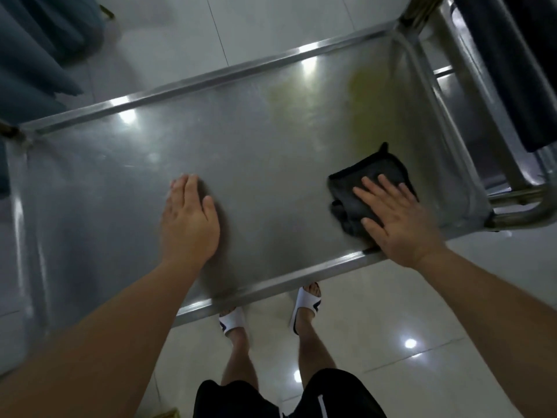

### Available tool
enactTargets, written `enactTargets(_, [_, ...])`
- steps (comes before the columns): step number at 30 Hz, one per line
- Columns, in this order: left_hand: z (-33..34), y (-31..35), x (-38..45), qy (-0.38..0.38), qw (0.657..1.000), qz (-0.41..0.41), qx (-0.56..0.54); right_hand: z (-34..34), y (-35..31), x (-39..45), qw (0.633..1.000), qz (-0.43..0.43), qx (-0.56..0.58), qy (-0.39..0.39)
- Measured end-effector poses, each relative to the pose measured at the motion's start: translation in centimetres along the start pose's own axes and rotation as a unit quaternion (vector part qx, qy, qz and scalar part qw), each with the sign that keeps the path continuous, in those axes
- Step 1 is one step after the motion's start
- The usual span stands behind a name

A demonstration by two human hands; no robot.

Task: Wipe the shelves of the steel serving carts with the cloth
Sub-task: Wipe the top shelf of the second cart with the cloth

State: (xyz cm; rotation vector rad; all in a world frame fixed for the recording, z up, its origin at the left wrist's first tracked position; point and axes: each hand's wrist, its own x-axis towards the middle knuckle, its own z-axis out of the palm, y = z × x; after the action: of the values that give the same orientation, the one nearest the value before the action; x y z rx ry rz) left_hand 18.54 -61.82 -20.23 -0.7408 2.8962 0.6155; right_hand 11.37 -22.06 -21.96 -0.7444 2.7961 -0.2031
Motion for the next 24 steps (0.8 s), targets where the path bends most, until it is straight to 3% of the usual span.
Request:
enactTargets(5, [1.3,-0.5,0.3,0.040,0.998,-0.037,0.030,-1.3,6.7,-0.3,0.998,0.056,0.020,0.019])
enactTargets(8, [1.9,-0.8,0.2,0.048,0.998,-0.043,0.025,-2.0,9.1,0.3,0.987,0.151,0.044,0.032])
enactTargets(12, [2.5,-1.1,0.3,0.064,0.996,-0.044,0.034,-1.8,7.7,0.8,0.969,0.237,0.045,0.062])
enactTargets(15, [2.8,-1.1,0.3,0.078,0.995,-0.049,0.038,-1.0,2.5,1.1,0.956,0.269,0.063,0.095])
enactTargets(19, [2.9,-1.1,0.4,0.078,0.995,-0.047,0.043,1.3,-10.1,2.4,0.972,0.200,0.073,0.103])
enactTargets(24, [2.9,-1.0,0.2,0.079,0.995,-0.052,0.038,3.5,-21.4,5.8,0.994,-0.084,0.065,0.021])
